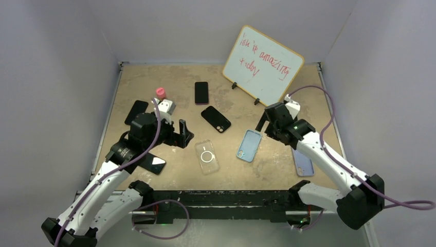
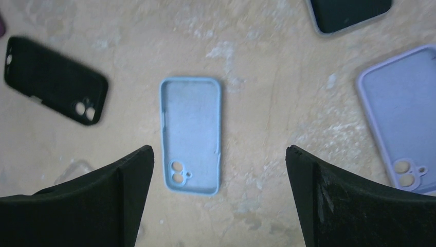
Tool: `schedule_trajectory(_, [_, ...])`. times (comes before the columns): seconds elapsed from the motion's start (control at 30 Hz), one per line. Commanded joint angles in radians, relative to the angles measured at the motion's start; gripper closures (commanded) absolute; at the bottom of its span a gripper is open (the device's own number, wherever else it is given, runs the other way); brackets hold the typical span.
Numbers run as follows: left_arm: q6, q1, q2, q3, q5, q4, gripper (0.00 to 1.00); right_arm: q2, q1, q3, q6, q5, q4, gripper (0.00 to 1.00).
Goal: Put the phone into the phone case
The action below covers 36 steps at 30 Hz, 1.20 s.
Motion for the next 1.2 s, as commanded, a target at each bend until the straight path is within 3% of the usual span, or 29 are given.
schedule_trajectory(0.0, [0.064, 0.004, -0.016, 0.053, -0.038, -0.018, 0.0, 0.086, -0.006, 0.059, -0.051, 0.301, 0.047, 0.01])
schedule_trajectory(0.1, [0.076, 0.004, -0.02, 0.053, -0.034, -0.025, 0.0, 0.164, -0.051, 0.063, -0.172, 0.289, 0.149, 0.01])
schedule_trajectory(0.33, [0.081, 0.004, -0.074, 0.033, -0.044, -0.01, 0.0, 0.308, -0.28, 0.048, -0.372, 0.07, 0.301, 0.01])
schedule_trajectory(0.83, [0.064, 0.003, -0.125, -0.022, -0.075, 0.016, 0.0, 0.444, -0.556, 0.075, -0.514, -0.206, 0.412, 0.01])
schedule_trajectory(1.17, [0.063, 0.004, -0.119, -0.021, -0.095, 0.01, 0.0, 0.483, -0.626, 0.078, -0.555, -0.266, 0.449, 0.01])
